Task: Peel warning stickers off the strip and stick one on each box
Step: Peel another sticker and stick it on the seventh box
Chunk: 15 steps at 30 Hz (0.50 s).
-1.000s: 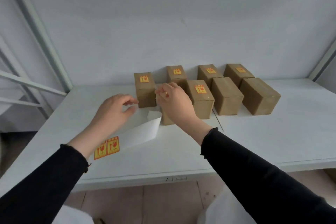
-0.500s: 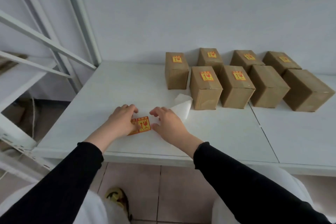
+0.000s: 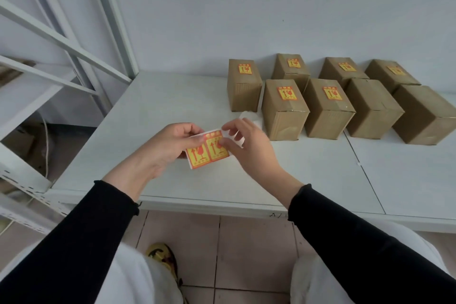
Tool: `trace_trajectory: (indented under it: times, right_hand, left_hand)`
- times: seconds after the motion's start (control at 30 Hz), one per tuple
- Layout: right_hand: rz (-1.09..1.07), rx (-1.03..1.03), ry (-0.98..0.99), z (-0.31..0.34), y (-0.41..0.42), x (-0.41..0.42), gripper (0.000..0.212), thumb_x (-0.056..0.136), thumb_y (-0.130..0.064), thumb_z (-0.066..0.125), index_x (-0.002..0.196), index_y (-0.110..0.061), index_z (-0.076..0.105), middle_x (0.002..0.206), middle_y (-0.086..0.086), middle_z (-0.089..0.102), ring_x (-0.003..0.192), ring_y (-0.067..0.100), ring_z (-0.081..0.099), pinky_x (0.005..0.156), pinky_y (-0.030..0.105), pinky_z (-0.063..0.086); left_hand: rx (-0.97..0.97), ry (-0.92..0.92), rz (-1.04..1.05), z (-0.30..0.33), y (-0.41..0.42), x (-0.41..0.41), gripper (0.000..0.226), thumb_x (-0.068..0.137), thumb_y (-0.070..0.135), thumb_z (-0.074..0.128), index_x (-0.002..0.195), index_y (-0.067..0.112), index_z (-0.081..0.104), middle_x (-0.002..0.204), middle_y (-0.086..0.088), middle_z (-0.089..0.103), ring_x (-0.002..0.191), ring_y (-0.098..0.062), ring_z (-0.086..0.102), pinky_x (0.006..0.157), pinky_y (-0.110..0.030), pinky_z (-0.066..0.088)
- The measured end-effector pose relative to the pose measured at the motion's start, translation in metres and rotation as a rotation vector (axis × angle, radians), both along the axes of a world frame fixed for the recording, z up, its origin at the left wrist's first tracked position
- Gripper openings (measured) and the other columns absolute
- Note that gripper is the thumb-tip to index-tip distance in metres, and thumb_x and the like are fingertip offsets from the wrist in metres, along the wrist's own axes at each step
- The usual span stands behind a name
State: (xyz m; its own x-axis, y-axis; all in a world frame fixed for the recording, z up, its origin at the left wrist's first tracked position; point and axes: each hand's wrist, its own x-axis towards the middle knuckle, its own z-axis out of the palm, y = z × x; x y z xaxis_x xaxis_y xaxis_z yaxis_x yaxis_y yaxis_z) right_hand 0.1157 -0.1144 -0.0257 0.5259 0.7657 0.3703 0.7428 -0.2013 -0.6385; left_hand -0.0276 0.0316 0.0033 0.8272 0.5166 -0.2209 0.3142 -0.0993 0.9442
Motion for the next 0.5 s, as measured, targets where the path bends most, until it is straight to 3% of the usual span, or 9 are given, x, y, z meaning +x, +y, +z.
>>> trace_trajectory:
  times: [0.2, 0.37, 0.5]
  right_hand:
    - [-0.028, 0.129, 0.025, 0.021, -0.020, 0.004, 0.015, 0.092, -0.028, 0.070, 0.106, -0.023, 0.070, 0.095, -0.013, 0.057, 0.083, 0.003, 0.054, 0.065, 0.009, 0.040]
    - [0.023, 0.143, 0.010, 0.028, -0.029, 0.006, 0.014, 0.093, -0.023, 0.069, 0.107, -0.022, 0.069, 0.094, -0.014, 0.058, 0.084, 0.007, 0.055, 0.065, 0.013, 0.043]
    - [0.025, 0.184, 0.116, 0.031, -0.033, 0.008, 0.009, 0.092, -0.012, 0.069, 0.097, -0.018, 0.063, 0.092, -0.010, 0.059, 0.082, 0.006, 0.055, 0.065, 0.014, 0.043]
  left_hand:
    - [-0.171, -0.144, -0.006, 0.013, -0.022, 0.003, 0.011, 0.096, 0.008, 0.060, 0.099, 0.013, 0.070, 0.092, -0.004, 0.074, 0.081, -0.012, 0.068, 0.073, -0.024, 0.055]
    - [-0.157, -0.158, -0.002, 0.016, -0.033, 0.012, 0.008, 0.094, 0.009, 0.063, 0.100, 0.010, 0.068, 0.092, -0.006, 0.074, 0.083, -0.015, 0.069, 0.076, -0.027, 0.057]
    - [-0.153, -0.166, -0.026, 0.017, -0.040, 0.017, 0.005, 0.092, 0.012, 0.068, 0.095, 0.010, 0.067, 0.091, -0.008, 0.075, 0.081, -0.016, 0.069, 0.074, -0.030, 0.056]
